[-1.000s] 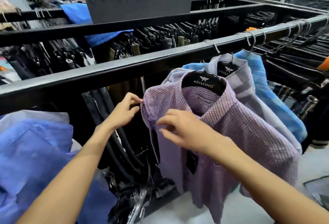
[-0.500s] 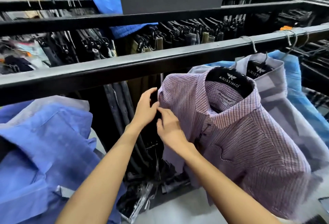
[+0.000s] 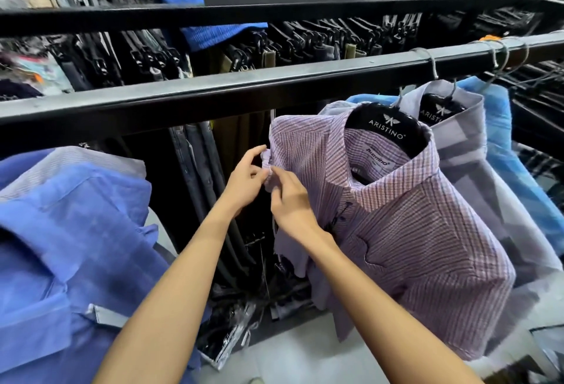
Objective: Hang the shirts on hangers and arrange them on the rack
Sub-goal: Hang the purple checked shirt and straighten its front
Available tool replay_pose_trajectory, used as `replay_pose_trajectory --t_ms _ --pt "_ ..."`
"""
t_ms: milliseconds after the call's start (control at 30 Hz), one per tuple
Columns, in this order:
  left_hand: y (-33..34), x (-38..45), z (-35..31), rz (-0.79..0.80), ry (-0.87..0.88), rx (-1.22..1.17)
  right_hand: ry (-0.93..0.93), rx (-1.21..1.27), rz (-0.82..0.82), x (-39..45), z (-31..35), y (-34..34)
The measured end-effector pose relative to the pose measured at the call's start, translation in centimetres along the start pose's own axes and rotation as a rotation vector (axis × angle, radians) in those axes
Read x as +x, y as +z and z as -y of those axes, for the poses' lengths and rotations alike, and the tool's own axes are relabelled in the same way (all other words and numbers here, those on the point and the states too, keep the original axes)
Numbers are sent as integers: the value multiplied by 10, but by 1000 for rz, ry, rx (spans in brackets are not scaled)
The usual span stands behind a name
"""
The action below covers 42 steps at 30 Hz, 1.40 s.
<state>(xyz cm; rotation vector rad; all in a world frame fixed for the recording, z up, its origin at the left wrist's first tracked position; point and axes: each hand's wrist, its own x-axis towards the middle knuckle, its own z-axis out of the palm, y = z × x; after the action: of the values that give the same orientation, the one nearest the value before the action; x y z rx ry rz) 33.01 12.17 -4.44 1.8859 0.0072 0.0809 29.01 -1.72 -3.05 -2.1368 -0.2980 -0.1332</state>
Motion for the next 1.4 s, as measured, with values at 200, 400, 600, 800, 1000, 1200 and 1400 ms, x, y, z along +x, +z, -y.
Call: replay_pose_trajectory --t_ms 200,400,600,800,1000,1200,1400 --pt "-3 -56 19 34 48 255 141 -40 46 -6 -2 18" --pt "-21 -83 23 161 51 377 255 58 191 -22 -7 14" --pt "-33 -94 20 115 318 707 -54 -111 57 -44 -24 3" --pt "-21 -96 -12 82 509 596 -447 -66 -196 -55 -16 -23" --pt "-11 -104 -16 4 481 630 -386 -48 -335 -66 -21 -32" --pt "-10 -119 -36 -8 348 641 -390 -4 -196 -67 -22 -36" --pt "-12 -135 -44 -114 333 622 -404 52 -183 -65 -20 -43"
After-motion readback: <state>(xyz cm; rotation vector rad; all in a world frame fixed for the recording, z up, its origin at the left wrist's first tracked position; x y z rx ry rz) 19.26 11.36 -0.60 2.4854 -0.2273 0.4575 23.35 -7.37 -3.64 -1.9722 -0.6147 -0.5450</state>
